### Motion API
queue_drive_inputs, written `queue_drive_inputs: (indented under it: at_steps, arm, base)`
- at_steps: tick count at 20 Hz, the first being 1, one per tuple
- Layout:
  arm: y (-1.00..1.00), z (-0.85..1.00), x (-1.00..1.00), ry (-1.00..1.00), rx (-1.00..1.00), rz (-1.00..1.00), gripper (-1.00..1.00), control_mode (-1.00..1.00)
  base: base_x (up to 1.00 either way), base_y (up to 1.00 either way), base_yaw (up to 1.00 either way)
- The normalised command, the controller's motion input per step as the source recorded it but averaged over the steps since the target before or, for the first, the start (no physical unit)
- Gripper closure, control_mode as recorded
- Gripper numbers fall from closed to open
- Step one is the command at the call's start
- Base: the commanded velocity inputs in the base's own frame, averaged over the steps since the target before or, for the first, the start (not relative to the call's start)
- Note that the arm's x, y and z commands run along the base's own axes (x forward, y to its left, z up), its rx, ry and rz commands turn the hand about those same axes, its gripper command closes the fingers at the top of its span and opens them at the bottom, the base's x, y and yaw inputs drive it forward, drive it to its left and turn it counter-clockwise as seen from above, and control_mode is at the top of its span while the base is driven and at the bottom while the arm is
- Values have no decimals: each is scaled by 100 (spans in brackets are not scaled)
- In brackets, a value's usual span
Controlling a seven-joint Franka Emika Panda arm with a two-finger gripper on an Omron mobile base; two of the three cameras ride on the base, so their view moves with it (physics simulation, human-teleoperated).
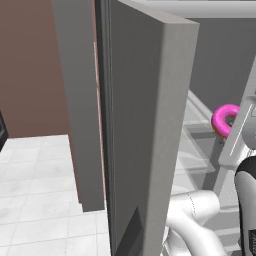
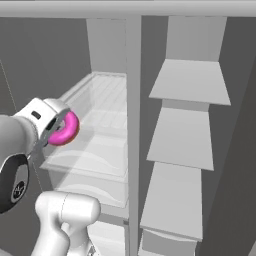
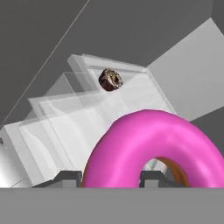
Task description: Take the donut and cupcake from the fridge and place them on the empty tray on the dining counter.
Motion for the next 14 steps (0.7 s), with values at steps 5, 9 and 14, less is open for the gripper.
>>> queue_drive_inputs:
  at_steps: [5,9,14]
  arm:
    - [0,-7,-95,-30,0,0,100,-100]
    - [0,0,0,0,0,0,100,100]
    - [0,0,0,0,0,0,100,100]
  base:
    - [0,0,0]
    - [-43,0,0]
    - [-97,-17,0]
